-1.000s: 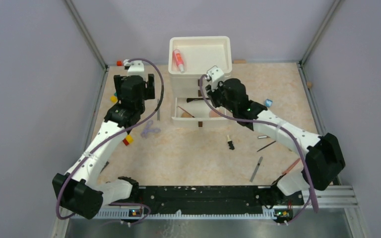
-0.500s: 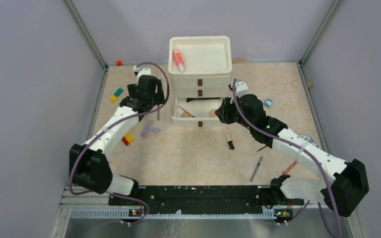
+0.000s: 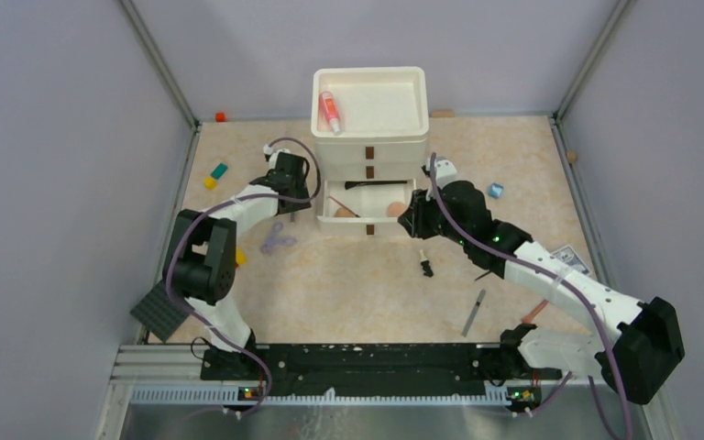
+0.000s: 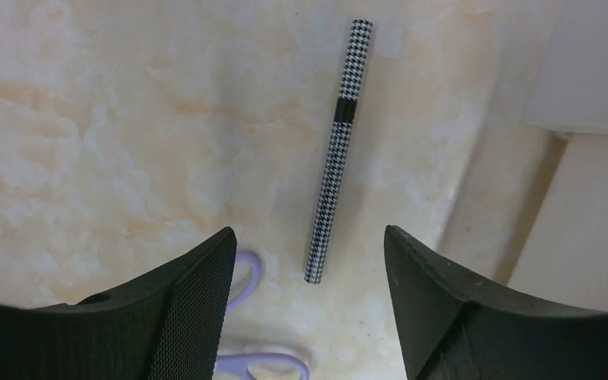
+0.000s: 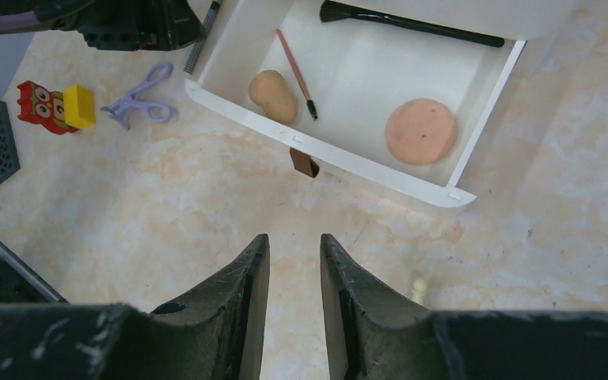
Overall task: Organize the makeup
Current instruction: Pick up the makeup from the center of the board.
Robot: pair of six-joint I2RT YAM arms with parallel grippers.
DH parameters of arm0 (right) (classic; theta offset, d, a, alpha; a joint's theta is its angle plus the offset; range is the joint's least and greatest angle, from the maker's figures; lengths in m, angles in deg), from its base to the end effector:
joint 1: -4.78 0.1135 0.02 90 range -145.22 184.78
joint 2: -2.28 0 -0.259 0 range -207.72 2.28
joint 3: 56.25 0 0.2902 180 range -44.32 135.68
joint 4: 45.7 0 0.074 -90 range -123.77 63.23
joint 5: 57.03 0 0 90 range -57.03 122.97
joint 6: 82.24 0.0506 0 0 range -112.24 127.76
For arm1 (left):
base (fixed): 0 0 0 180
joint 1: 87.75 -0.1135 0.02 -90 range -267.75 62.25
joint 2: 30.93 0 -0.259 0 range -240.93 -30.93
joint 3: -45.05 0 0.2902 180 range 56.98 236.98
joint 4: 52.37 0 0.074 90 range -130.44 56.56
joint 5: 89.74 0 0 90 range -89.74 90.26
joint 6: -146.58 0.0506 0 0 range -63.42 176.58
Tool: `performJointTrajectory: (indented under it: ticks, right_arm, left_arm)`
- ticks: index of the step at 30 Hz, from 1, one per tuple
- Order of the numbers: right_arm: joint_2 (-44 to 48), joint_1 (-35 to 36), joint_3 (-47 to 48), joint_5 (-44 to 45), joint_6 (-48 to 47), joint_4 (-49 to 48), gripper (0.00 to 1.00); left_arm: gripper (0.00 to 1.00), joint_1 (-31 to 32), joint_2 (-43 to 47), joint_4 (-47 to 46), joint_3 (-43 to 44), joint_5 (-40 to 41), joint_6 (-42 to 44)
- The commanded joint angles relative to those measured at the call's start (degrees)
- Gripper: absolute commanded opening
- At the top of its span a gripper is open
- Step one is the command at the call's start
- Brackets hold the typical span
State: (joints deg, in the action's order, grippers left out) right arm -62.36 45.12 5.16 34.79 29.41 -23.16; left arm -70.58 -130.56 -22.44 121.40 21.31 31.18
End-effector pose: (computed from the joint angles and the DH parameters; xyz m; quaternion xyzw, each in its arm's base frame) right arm 0.2381 0.2001 0.2770 -0.1292 0.8370 0.2622 0.4626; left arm 0.3899 -0.1015 0.1571 -0.1244 0.9264 0.0489 0.3520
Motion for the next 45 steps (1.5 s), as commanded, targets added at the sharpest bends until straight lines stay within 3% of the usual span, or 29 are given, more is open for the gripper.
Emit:
performJointTrajectory:
  ticks: [1, 13, 27, 32, 39, 45]
  right_arm:
    - [2.45, 0.0, -0.16, 0.05, -0.31, 0.24, 0.3]
    - [1.91, 0.01, 0.53, -0.45, -0.54, 1.63, 0.3]
    - [3.55, 0.0, 0.21, 1.18, -0.69, 2.94, 0.3]
    - [4.79, 0.0, -0.12, 2.65, -0.67, 2.93, 0.31]
    - [6.46, 0.01, -1.1, 4.99, -0.41, 1.43, 0.3]
    - [8.83, 0.0, -2.44, 7.59, -0.12, 0.27, 0.3]
  left_arm:
    - [0.71, -2.68, -3.0, -5.14, 2.15, -3.62, 0.78]
    - [0.54, -5.26, -8.99, -7.63, 4.5, -6.36, 4.47]
    - [0.0, -5.3, -8.88, -4.12, 5.44, -5.14, 3.68]
    - [0.0, -4.79, -1.26, -3.05, 2.97, -3.66, 3.24]
    - [0.0, 3.58, 15.24, -6.67, -2.54, 9.46, 8.45]
    - [0.0, 11.3, 25.87, -21.42, -7.27, 3.39, 20.24]
